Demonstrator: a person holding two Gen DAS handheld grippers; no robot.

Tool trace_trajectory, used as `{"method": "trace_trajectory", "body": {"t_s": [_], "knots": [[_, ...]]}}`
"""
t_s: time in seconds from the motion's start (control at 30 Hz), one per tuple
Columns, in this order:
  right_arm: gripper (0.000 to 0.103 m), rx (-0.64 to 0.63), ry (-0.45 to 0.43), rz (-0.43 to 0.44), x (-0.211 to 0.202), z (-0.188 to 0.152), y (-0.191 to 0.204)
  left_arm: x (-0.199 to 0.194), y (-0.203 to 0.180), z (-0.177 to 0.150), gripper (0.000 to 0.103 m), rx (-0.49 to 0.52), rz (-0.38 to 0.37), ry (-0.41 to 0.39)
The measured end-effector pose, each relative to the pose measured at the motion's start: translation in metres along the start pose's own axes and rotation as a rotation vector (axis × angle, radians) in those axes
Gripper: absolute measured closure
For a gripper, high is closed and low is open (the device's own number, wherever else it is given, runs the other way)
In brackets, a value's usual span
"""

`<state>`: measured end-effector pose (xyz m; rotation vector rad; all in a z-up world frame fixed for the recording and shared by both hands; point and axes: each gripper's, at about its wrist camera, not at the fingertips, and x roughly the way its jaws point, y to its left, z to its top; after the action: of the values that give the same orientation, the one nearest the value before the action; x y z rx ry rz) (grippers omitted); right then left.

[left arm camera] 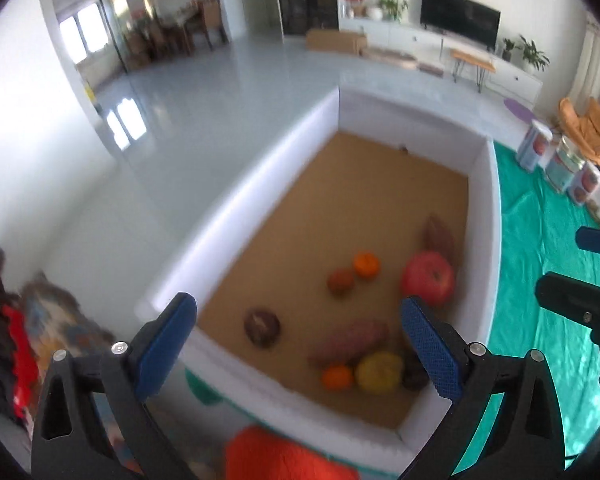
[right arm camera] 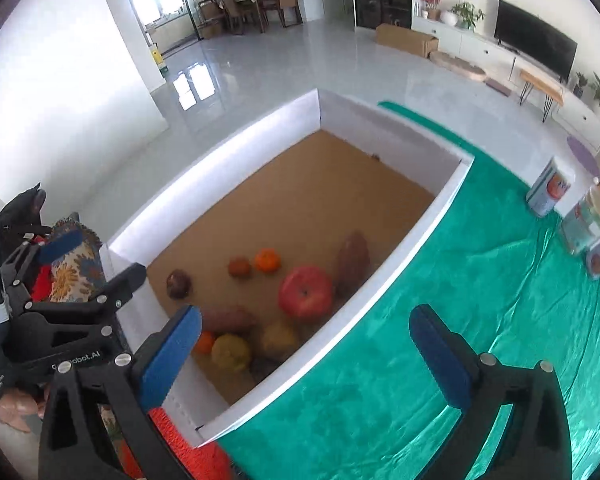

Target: Organize fruits

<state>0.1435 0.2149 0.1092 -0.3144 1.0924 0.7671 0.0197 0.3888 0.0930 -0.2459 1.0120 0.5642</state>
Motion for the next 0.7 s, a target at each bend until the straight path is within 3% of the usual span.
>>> {"method": "trace_trajectory", "body": {"t_s": [0.13,0.3,0.7], "knots": [[0.0,-0.015,0.049,-0.009,0.009,-0.011,0.015,0.002,0.008,-0.018,0.001,-0.033,0.043,0.07],[0.0,-0.062,0.038,-0.055,0.006,-0.007,0.032,-0.007,0.007,-0.021,0.001,-0.047,0.08,0.01],[0.0,-0.092,0.058,-0.099,0.016,-0.01,0.042,-0.012,0.007,-0.02,0.001,-0.071,0.033,-0.016]]}}
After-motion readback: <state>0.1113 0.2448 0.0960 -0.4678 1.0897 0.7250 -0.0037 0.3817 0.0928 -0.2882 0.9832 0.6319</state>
